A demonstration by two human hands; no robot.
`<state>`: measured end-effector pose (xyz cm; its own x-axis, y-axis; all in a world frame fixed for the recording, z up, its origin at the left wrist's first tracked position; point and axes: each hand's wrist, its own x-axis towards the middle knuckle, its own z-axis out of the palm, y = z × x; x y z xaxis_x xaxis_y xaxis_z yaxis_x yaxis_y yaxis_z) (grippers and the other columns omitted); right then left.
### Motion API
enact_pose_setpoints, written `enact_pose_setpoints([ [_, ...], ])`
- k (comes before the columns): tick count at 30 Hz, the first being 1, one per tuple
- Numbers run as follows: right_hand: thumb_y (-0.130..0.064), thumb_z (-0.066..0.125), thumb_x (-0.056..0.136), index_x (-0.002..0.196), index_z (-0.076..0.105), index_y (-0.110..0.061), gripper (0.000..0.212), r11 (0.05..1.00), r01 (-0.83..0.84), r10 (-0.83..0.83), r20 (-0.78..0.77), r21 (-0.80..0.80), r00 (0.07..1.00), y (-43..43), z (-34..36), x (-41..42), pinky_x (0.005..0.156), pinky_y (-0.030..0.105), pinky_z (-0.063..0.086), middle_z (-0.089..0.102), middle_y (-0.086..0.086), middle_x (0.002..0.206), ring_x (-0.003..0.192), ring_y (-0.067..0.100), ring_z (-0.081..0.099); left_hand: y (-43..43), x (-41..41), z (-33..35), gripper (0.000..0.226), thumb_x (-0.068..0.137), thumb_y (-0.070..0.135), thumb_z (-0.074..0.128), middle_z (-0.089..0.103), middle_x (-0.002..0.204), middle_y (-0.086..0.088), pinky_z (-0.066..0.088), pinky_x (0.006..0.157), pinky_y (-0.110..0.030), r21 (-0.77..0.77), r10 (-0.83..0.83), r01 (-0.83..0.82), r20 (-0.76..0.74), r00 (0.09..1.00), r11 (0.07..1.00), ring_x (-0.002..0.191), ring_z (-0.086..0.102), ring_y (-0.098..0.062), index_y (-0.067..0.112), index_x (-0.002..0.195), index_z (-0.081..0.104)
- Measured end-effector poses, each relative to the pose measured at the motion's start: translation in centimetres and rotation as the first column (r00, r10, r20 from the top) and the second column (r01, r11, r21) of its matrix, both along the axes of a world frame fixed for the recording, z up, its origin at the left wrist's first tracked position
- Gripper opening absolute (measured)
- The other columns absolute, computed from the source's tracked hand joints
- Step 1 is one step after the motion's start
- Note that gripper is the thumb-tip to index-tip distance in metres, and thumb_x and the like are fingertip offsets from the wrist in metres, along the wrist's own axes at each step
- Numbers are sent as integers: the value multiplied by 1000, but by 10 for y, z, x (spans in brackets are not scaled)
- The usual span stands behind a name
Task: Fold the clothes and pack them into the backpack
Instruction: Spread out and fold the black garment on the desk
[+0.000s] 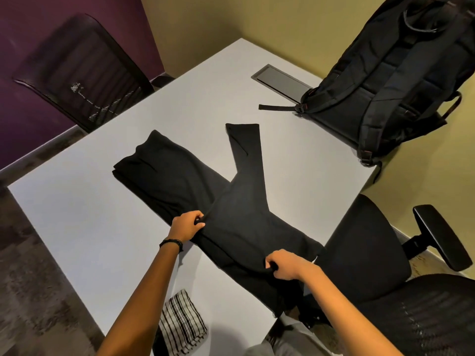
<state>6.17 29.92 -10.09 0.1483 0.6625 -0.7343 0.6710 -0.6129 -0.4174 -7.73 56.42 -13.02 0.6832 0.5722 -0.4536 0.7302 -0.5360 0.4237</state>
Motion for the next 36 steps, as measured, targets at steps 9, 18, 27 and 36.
enact_pose_setpoints([
  [9, -24, 56, 91, 97, 65, -19, 12, 994, 112, -113, -170, -16, 979, 0, -16, 10, 91, 24, 43, 59, -8, 96, 99, 15, 59, -13, 2, -14, 52, 90, 33, 60, 48, 138, -10, 30, 111, -43, 222, -14, -48, 267, 964, 974, 131, 41, -30, 12, 135, 47],
  [18, -14, 47, 93, 99, 65, -17, 19, 976, 162, -196, -267, -145, 944, 19, -16, 20, 81, 15, 47, 60, -9, 79, 76, 6, 59, -54, 26, -36, 74, 90, 58, 12, 14, 158, -9, 13, 118, -52, 208, -331, 317, 36, 943, 925, 145, 13, -30, 14, 150, 15],
  [27, 1, 40, 93, 97, 66, -9, 29, 770, 636, -555, -433, 57, 710, 51, -11, 66, 76, 19, 51, 70, 5, 92, 83, 11, 66, -46, 54, -26, 66, 97, 39, 43, 10, 159, -4, 12, 119, -42, 108, -141, 128, 123, 982, 986, 144, 18, -20, 21, 151, 10],
  [36, -10, 48, 96, 125, 48, -14, 30, 418, 866, -812, -314, 274, 491, 100, -33, 120, 100, 41, 46, 49, 12, 133, 116, 28, 52, -26, 84, -19, 73, 92, 37, 56, 42, 140, -7, 38, 108, -39, -150, 210, -179, 223, 952, 972, 126, 45, -22, 18, 150, 15],
])
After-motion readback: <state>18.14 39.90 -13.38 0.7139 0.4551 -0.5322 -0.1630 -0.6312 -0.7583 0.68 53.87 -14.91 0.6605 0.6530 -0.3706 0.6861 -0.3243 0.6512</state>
